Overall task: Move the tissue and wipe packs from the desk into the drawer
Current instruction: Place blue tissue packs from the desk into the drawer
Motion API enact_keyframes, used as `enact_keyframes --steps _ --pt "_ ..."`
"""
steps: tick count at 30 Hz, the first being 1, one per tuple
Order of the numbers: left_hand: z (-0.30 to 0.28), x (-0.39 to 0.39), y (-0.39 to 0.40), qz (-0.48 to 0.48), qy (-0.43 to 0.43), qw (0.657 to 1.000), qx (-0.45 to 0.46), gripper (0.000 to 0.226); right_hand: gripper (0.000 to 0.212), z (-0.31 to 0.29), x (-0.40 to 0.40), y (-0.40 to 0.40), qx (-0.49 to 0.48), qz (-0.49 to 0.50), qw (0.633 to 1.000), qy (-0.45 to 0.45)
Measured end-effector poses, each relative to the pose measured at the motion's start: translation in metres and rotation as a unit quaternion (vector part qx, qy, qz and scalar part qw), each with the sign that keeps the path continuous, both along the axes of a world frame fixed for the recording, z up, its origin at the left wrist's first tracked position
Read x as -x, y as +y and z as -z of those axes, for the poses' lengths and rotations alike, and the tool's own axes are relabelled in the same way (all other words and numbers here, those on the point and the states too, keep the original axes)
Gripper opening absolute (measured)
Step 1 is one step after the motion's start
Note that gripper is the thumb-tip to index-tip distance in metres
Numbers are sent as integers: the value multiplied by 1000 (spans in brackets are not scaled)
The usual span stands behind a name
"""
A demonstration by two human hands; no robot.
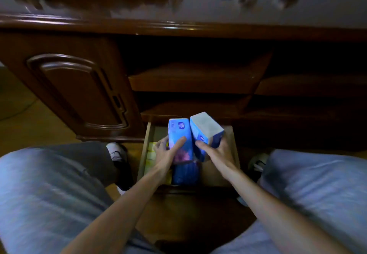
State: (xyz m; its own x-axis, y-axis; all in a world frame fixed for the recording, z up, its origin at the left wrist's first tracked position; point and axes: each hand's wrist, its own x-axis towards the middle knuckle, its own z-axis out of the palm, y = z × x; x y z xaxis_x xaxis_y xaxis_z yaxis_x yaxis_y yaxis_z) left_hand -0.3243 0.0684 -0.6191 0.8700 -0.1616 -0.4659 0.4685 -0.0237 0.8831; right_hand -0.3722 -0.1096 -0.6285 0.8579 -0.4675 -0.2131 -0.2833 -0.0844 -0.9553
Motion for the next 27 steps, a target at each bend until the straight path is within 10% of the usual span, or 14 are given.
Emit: enact_keyframes --steps 6,14,19,27 --pt "72 -6 5 -30 97 993 -60 44 51 63 -17 -13 -19 -44 989 137" --pt "104 -34 20 -152 95 981 -69 47 73 126 -10 -62 63 -52 931 356" --pt "114 -38 31 -119 26 986 -111 39 72 148 -13 -40 388 -74 872 290" --pt "131 -37 50 -78 -6 978 -195 104 98 167 -44 -6 452 -347 774 277"
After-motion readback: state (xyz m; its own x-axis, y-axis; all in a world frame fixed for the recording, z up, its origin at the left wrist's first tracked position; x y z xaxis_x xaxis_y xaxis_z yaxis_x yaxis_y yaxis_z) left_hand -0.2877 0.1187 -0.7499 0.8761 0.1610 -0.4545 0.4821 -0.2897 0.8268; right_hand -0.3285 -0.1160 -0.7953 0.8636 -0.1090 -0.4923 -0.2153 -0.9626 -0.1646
